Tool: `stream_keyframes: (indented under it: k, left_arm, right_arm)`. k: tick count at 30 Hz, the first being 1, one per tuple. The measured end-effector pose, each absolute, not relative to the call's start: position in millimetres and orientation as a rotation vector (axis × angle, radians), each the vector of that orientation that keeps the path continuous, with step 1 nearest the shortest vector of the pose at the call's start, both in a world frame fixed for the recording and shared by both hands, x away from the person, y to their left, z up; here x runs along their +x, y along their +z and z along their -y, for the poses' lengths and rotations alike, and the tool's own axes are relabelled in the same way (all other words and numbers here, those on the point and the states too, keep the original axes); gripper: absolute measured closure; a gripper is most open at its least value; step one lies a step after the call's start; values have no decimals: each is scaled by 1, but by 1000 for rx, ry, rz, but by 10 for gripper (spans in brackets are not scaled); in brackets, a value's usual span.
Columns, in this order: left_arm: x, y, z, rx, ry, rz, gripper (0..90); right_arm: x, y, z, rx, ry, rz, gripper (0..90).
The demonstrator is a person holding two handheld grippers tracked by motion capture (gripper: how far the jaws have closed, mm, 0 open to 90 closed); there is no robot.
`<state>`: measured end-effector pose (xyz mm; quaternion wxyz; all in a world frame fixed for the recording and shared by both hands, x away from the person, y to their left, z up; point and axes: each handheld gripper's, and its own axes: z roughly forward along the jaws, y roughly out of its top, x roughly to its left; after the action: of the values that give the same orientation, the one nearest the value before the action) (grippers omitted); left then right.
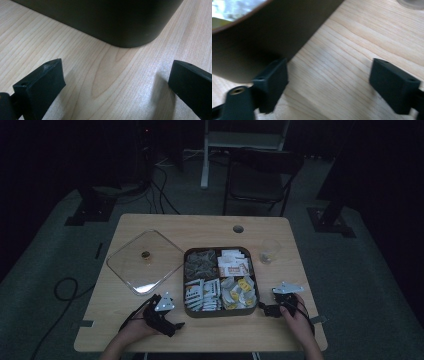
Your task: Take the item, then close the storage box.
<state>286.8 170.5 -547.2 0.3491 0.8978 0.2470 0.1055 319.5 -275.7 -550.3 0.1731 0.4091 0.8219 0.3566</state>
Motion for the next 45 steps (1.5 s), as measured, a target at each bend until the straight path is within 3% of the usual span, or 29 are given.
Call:
stream_keyframes:
  k: [29, 45]
  left_arm:
    - [286, -545, -177, 2306, 348, -756, 14]
    - [304, -518, -214, 2173, 435, -984, 14]
  right_arm:
    - [320, -550, 276, 1169, 1004, -2327, 121]
    - [320, -550, 276, 1176, 1002, -2322, 121]
